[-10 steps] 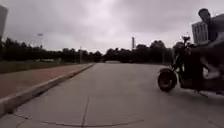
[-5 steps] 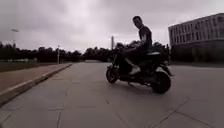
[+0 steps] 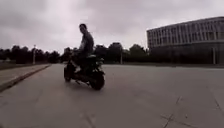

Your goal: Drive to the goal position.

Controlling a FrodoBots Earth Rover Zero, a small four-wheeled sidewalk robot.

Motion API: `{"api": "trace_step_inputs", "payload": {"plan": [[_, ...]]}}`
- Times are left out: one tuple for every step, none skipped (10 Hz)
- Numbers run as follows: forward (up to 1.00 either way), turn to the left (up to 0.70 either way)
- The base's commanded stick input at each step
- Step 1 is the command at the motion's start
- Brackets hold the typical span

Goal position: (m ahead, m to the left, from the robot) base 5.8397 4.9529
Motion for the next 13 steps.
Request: {"api": "trace_step_inputs", "payload": {"plan": [[0.7,0.0],[0.7,0.13],[0.7,0.26],[0.7,0.35],[0.7,0.35],[0.7,0.35],[0.7,0.35],[0.7,0.35],[0.7,0.35],[0.7,0.35],[0.7,0.35],[0.7,0.35],[0.7,0.25]]}}
